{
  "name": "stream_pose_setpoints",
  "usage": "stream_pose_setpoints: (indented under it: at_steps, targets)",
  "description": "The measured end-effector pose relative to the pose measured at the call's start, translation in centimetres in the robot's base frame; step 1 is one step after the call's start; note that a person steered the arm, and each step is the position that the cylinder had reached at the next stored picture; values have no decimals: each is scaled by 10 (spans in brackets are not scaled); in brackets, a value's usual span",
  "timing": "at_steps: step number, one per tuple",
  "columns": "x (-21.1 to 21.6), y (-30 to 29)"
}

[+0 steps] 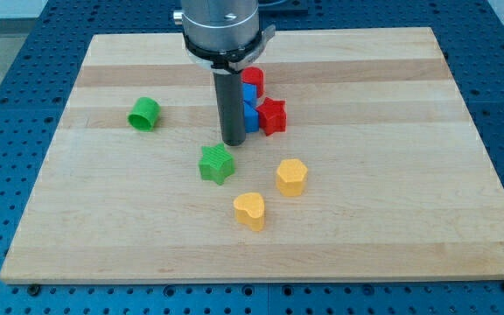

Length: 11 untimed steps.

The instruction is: Place the yellow hexagon at the bottom of the red star

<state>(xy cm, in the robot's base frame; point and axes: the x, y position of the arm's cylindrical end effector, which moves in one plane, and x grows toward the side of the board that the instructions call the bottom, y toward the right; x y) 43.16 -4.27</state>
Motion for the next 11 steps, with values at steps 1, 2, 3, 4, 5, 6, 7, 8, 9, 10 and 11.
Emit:
stream_pose_setpoints:
  at_steps: [1, 2, 3, 4, 5, 6, 7, 8, 9, 10, 11]
  targets:
    - [0, 0]
    - [25, 30]
    - [41, 54]
    - [41, 56]
    - [41, 56]
    - [82, 65]
    - [92, 76]
    - [92, 80]
    - [74, 86]
    - [56, 135]
    - [82, 189]
